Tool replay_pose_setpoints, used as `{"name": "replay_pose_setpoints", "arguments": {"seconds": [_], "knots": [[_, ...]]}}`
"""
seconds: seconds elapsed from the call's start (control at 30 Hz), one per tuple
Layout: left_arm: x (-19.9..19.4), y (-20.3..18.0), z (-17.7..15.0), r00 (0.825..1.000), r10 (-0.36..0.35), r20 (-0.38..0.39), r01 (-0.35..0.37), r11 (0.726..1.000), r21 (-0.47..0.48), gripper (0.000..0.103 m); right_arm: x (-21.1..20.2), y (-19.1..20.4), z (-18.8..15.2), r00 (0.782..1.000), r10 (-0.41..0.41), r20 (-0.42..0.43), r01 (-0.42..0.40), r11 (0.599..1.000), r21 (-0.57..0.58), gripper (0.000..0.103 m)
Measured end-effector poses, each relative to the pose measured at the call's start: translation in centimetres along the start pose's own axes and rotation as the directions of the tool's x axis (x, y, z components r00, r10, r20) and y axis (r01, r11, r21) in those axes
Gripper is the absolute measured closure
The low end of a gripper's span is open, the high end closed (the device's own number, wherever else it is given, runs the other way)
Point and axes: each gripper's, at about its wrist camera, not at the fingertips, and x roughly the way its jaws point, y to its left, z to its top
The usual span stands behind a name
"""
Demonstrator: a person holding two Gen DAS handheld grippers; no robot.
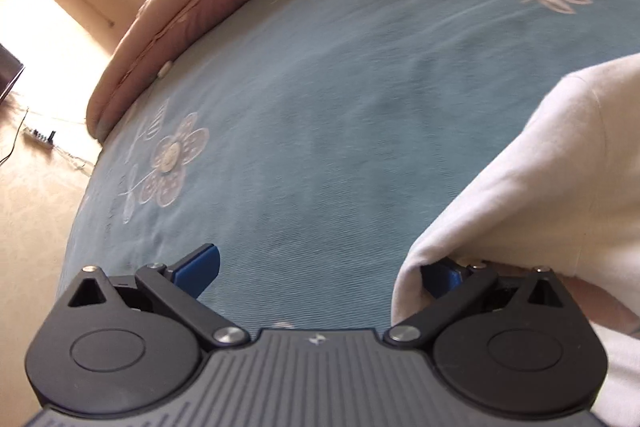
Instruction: Fold clothes
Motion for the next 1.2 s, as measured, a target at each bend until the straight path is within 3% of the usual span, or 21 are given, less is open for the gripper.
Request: {"name": "replay_pose_setpoints", "arguments": {"seconds": [0.07, 0.17, 0.37, 0.5, 0.6, 0.77, 0.9, 1.0, 1.13, 1.2], "knots": [[0.2, 0.7, -0.3, 1.000, -0.019, -0.012, 0.019, 0.999, -0.028, 0.000, 0.1, -0.2, 0.0, 1.000, 0.005, -0.002, -0.005, 1.000, 0.004, 0.000], [-1.5, 0.4, -1.2, 0.997, -0.070, 0.037, 0.070, 0.997, -0.012, 0.001, 0.4, 0.0, 0.7, 1.000, 0.024, 0.005, -0.024, 1.000, -0.004, 0.000], [-4.6, -1.7, -1.4, 0.963, -0.234, 0.131, 0.221, 0.970, 0.104, 0.001, 2.8, 1.3, 4.5, 0.997, 0.072, 0.022, -0.069, 0.994, -0.090, 0.000], [-4.3, -4.0, -1.3, 0.962, -0.249, 0.111, 0.227, 0.958, 0.174, 0.001, 6.2, 1.8, 6.6, 0.989, 0.097, -0.112, -0.107, 0.991, -0.080, 0.000], [-3.8, -5.0, -1.9, 0.965, -0.248, 0.088, 0.227, 0.953, 0.199, 0.001, 8.8, 2.2, 8.1, 0.970, 0.117, -0.215, -0.134, 0.989, -0.068, 0.000], [-3.1, -3.9, -2.5, 0.966, -0.251, 0.068, 0.238, 0.959, 0.153, 0.000, 9.0, 0.6, 6.9, 0.962, -0.131, -0.239, 0.077, 0.972, -0.223, 0.000], [-2.9, -3.3, -2.7, 0.967, -0.249, 0.061, 0.239, 0.961, 0.140, 0.000, 7.7, -3.7, 7.6, 0.946, -0.250, -0.205, 0.206, 0.954, -0.216, 0.000], [-2.9, -3.3, -2.8, 0.967, -0.247, 0.061, 0.237, 0.962, 0.135, 0.000, 6.9, -6.5, 8.8, 0.905, -0.404, -0.133, 0.365, 0.898, -0.244, 0.000], [-3.0, -3.2, -2.8, 0.967, -0.249, 0.058, 0.239, 0.961, 0.135, 0.000, 5.6, -9.3, 11.3, 0.848, -0.530, -0.010, 0.508, 0.818, -0.270, 0.000], [-3.0, -3.2, -2.8, 0.967, -0.250, 0.057, 0.240, 0.961, 0.137, 0.000, 4.9, -9.7, 12.4, 0.807, -0.585, 0.079, 0.579, 0.757, -0.303, 0.000]]}}
